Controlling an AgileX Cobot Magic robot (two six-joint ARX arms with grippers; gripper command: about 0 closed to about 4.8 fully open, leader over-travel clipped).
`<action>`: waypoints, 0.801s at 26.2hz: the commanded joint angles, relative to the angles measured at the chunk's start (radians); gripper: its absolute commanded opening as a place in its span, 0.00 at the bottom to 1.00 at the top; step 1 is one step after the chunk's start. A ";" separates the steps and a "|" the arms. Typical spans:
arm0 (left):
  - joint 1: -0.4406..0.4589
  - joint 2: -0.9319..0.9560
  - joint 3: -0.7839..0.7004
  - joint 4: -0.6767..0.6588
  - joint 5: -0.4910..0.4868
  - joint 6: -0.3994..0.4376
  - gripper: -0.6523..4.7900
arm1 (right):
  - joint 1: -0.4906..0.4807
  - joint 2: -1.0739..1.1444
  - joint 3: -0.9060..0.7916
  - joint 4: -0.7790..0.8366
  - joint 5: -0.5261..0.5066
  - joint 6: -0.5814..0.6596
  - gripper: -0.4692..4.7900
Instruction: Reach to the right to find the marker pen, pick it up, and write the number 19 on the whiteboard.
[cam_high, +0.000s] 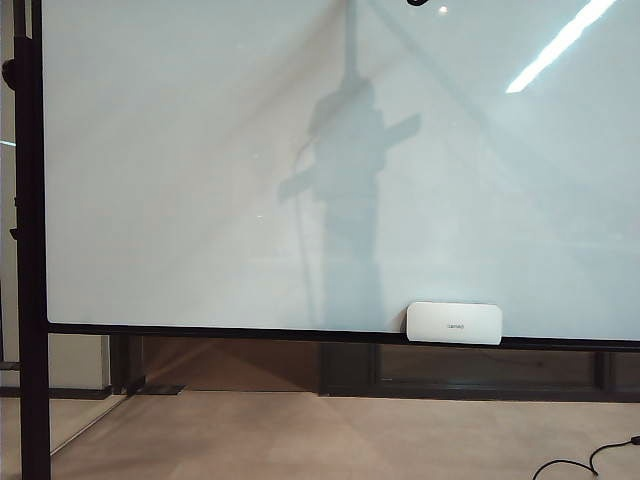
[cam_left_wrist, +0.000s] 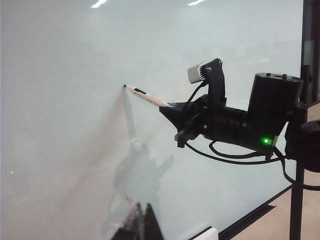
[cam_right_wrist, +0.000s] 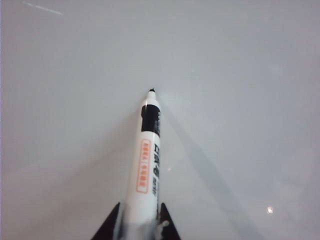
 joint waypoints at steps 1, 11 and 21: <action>0.000 -0.005 0.006 0.014 -0.001 0.012 0.11 | 0.001 -0.005 0.006 -0.042 0.022 -0.002 0.09; 0.000 -0.006 0.006 0.021 -0.003 0.031 0.11 | 0.001 0.024 0.005 -0.295 0.048 0.010 0.09; 0.000 -0.017 0.008 0.028 -0.003 0.031 0.11 | 0.027 0.013 0.005 -0.344 0.017 0.009 0.09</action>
